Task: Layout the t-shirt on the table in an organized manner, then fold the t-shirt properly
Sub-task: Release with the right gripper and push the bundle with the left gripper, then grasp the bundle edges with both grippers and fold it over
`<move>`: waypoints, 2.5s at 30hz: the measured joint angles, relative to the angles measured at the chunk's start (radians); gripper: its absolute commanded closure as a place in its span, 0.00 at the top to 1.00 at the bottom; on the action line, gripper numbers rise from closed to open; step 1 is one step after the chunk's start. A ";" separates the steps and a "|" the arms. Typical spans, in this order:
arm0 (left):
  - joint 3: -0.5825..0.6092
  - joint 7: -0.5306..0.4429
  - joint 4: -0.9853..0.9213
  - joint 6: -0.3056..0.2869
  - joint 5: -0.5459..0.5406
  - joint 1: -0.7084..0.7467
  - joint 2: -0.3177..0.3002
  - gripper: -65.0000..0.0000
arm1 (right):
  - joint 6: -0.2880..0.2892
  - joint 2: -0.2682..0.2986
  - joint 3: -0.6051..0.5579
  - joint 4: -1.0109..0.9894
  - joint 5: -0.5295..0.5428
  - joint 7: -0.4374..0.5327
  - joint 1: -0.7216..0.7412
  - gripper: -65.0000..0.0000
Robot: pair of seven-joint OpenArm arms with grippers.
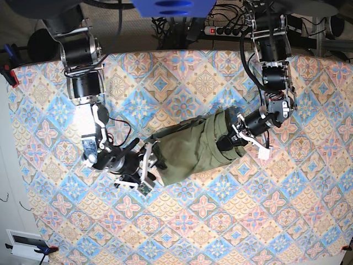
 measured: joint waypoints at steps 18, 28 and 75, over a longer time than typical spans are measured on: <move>-0.008 -0.052 -0.097 -0.004 0.084 0.000 -0.003 0.05 | -0.022 -0.089 -0.076 -0.253 -0.012 0.146 0.111 0.10; -0.088 -0.037 -0.098 -0.010 0.105 -0.003 0.002 0.05 | 0.019 -0.141 -0.079 -0.547 -0.235 0.307 0.142 0.10; -0.350 -0.035 0.150 0.012 0.011 0.095 -0.052 0.56 | 0.006 -0.130 -0.114 -0.123 -0.276 0.151 -0.060 0.10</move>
